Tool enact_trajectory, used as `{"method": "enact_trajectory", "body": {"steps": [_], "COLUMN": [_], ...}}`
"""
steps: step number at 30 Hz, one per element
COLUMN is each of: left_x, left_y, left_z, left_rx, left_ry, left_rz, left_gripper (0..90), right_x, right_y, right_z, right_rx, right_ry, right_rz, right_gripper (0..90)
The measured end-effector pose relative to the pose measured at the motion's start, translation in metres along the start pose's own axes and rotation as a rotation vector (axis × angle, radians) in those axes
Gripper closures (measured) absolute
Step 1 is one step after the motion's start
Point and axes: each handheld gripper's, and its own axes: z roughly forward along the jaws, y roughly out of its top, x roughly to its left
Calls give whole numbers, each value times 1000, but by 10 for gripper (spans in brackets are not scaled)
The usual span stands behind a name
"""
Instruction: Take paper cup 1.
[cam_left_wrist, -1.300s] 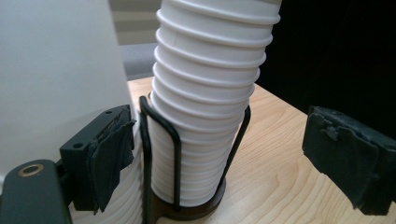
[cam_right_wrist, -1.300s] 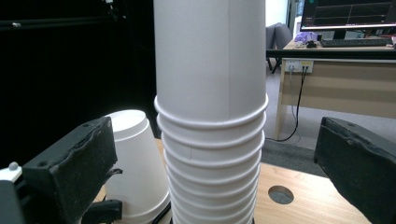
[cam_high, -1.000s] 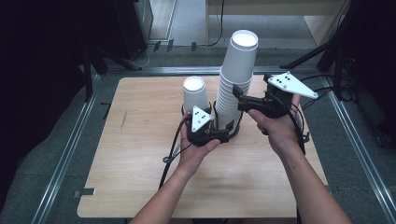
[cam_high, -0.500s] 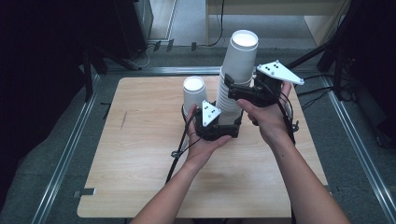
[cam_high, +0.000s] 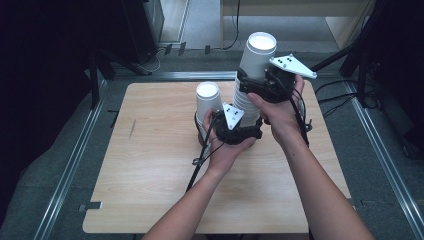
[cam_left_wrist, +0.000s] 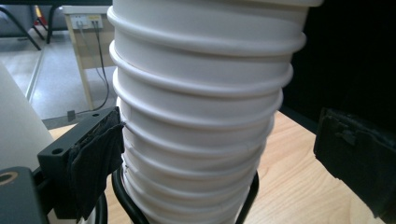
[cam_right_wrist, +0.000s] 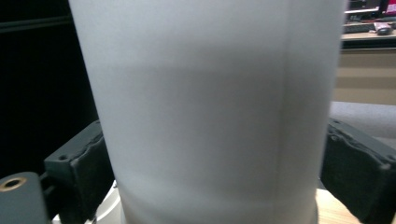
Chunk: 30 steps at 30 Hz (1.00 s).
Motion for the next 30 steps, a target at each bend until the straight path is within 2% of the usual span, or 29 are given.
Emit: {"method": "enact_trajectory", "body": {"steps": [4, 10, 18, 26, 30], "left_x": [-1, -2, -2, -3, -2], "left_y": [1, 1, 2, 3, 4], "left_z": [5, 7, 5, 3, 2], "left_rx": [-3, -9, -5, -4, -9], "left_ry": [25, 39, 34, 35, 29], "left_rz": [3, 1, 5, 21, 15], "left_gripper": [18, 19, 19, 20, 22], "right_x": [2, 2, 3, 5, 4], "right_y": [-2, 0, 1, 8, 11], "right_z": [3, 3, 3, 2, 1], "right_rx": [0, 2, -18, -47, -51], "right_ry": [-12, -11, -16, -20, -14], "right_rz": [-15, -34, -53, -50, -48], "right_gripper": [100, 106, 111, 116, 114]}}
